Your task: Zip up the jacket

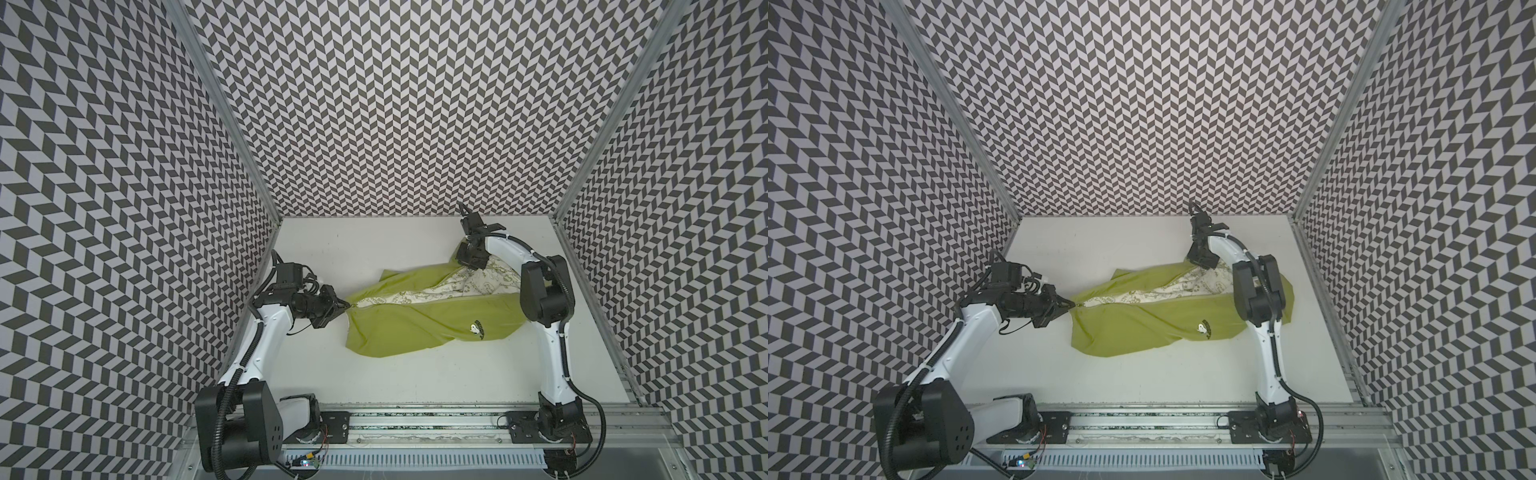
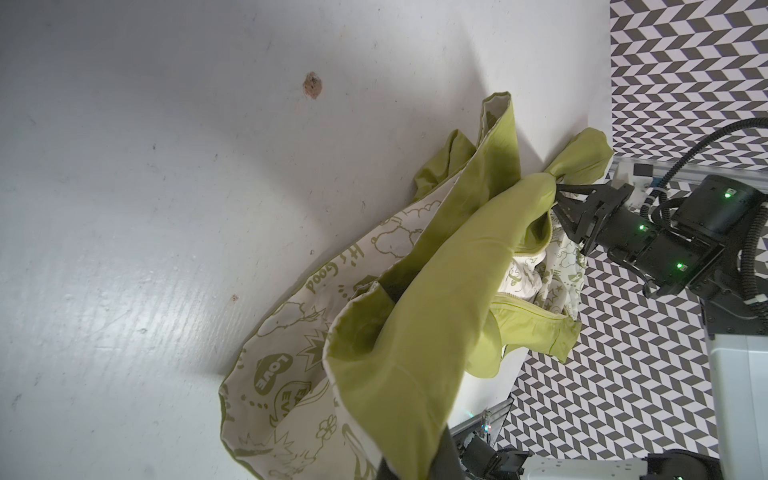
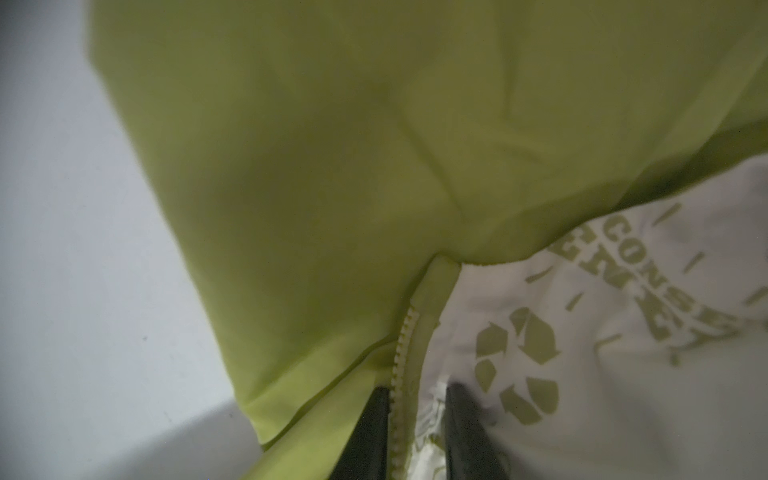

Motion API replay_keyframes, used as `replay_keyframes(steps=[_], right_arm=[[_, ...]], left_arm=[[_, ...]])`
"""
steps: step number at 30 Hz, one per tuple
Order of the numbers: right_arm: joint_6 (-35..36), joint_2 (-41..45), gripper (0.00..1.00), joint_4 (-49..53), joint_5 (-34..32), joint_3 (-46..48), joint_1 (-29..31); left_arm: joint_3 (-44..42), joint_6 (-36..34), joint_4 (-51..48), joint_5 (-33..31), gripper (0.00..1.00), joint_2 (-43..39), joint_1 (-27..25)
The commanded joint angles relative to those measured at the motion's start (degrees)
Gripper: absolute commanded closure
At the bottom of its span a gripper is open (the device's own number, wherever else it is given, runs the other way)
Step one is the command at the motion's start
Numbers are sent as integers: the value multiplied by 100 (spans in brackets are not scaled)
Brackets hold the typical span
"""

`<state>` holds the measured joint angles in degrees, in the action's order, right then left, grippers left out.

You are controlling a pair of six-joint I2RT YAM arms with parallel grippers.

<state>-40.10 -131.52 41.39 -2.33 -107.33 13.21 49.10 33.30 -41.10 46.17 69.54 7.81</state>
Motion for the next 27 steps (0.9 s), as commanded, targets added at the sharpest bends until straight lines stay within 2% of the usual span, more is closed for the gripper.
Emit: replay_keyframes(steps=[1,7,11,15,17,21,27], right_arm=[[-152,421,80,-142,-47,205,-19],[-205,829,90,-220,-23,417,-43],[-256,1175,91,-325,43,615,-77],[-237,1570,100,-405,190,776,-159],[-201,1780,100,-429,277,864,-216],[-132,2509,100,-582,363,1415,-370],[6,4187,100,-970,790,2937,-852]], left_arm=[[-32,-12,29,-1,100,-36,-17],[-41,-16,32,23,100,-54,-17],[-40,-23,31,49,100,-74,-17],[-40,-33,32,56,100,-95,-11],[-32,-34,49,72,100,-98,-1],[18,8,127,82,100,-122,34],[90,-39,188,126,100,-85,115]])
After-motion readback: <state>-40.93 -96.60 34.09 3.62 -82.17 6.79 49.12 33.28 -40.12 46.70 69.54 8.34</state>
